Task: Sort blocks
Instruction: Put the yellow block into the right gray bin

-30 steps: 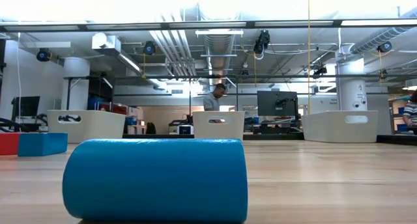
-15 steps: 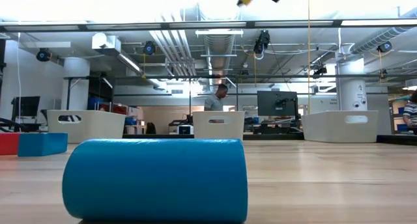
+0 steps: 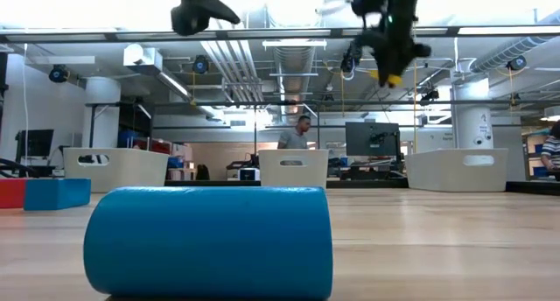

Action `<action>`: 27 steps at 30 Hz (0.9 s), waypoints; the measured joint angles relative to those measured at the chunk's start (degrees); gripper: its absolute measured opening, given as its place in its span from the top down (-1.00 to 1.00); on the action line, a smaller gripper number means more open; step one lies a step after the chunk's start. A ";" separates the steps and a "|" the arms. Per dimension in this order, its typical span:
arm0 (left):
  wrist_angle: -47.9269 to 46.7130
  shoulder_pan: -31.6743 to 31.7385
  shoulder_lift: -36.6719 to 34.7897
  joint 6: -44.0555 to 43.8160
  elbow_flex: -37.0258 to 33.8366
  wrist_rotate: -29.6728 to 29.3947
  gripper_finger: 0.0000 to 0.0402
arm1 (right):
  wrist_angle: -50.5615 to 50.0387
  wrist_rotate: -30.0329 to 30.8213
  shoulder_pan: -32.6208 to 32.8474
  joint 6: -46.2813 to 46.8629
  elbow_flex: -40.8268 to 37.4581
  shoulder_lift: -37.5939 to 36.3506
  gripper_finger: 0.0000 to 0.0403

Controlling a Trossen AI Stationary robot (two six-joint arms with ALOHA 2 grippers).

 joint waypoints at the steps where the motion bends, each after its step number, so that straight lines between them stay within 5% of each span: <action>1: -0.55 0.00 0.00 0.00 0.00 0.00 0.16 | -0.25 -0.72 -2.12 0.20 -0.34 0.42 0.49; 9: -0.95 0.00 0.02 0.14 0.00 -1.57 0.16 | -0.82 -2.42 -14.09 0.40 -5.30 4.06 0.49; 20: -2.06 0.00 0.02 0.48 0.00 -2.08 0.16 | -0.66 1.34 -17.40 1.35 -12.50 7.83 0.48; 27: -4.02 0.00 0.04 0.50 0.00 -2.08 0.16 | -0.40 1.20 -17.38 0.87 -15.90 9.45 -0.02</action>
